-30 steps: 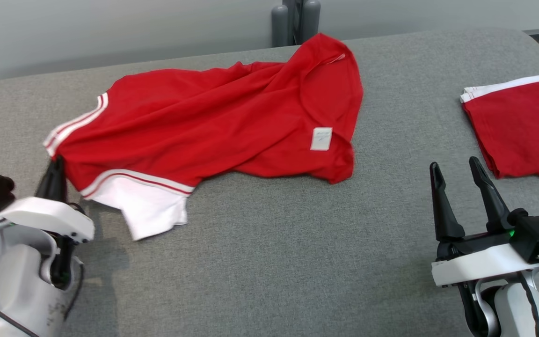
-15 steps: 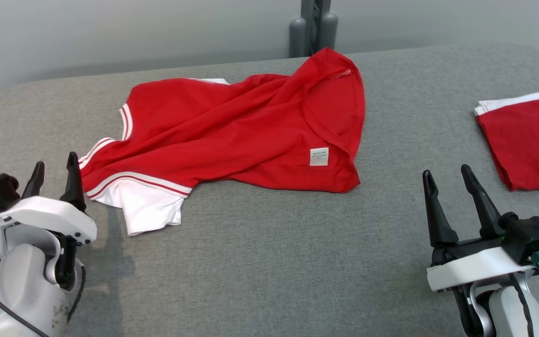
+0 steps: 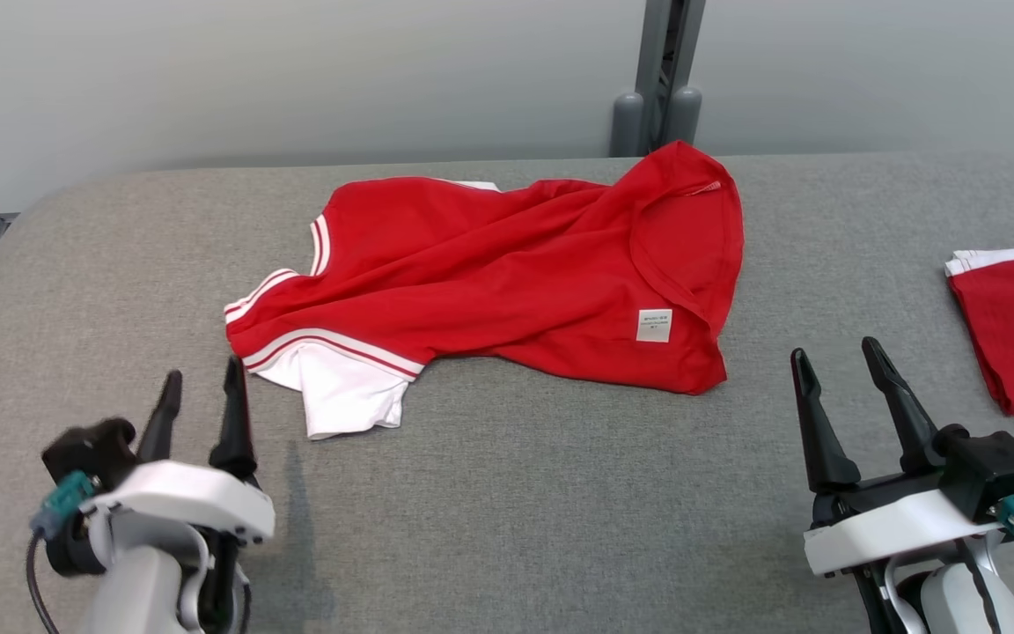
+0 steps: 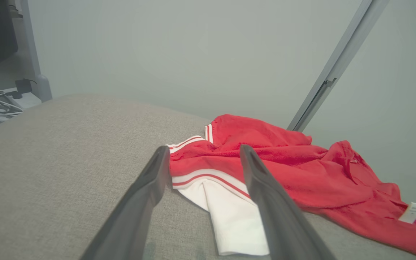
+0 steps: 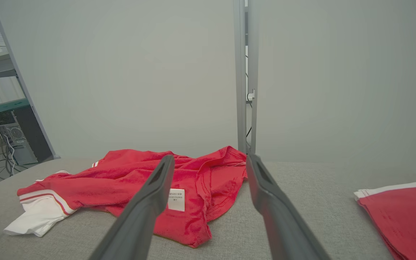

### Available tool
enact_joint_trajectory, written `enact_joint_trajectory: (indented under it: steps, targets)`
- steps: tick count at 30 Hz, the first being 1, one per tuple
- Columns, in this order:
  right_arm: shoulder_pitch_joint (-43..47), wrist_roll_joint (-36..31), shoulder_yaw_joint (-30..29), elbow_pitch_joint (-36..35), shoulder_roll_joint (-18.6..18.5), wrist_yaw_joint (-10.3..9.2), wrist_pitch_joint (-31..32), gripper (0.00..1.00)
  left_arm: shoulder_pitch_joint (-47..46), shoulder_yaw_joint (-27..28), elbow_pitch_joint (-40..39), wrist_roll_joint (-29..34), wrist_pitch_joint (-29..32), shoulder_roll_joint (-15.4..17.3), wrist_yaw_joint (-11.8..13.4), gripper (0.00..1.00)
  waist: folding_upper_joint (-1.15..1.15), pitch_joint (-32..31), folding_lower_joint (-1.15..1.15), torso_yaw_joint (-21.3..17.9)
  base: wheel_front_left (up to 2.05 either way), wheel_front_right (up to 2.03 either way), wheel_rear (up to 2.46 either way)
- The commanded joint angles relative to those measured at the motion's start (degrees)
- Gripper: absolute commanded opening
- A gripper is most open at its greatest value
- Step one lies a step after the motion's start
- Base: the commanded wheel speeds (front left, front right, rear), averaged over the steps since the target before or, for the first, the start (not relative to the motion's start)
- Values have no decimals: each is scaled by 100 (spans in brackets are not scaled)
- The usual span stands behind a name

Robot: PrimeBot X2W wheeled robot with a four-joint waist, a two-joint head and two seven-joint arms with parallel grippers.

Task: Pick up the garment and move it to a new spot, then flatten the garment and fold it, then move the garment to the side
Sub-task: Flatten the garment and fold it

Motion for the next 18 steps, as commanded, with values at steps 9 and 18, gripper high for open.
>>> enact_joint_trajectory:
  steps: [9,18]
  targets:
    - [5,80,132,13,-68,-3,-26,100,577,-26,-363,163,-16,-232,-7,100,0,-22,0,52,0,0,0]
    - [-76,64,115,-17,-38,-3,-26,100,250,-211,81,145,327,-257,-17,100,0,246,0,-184,0,0,0]
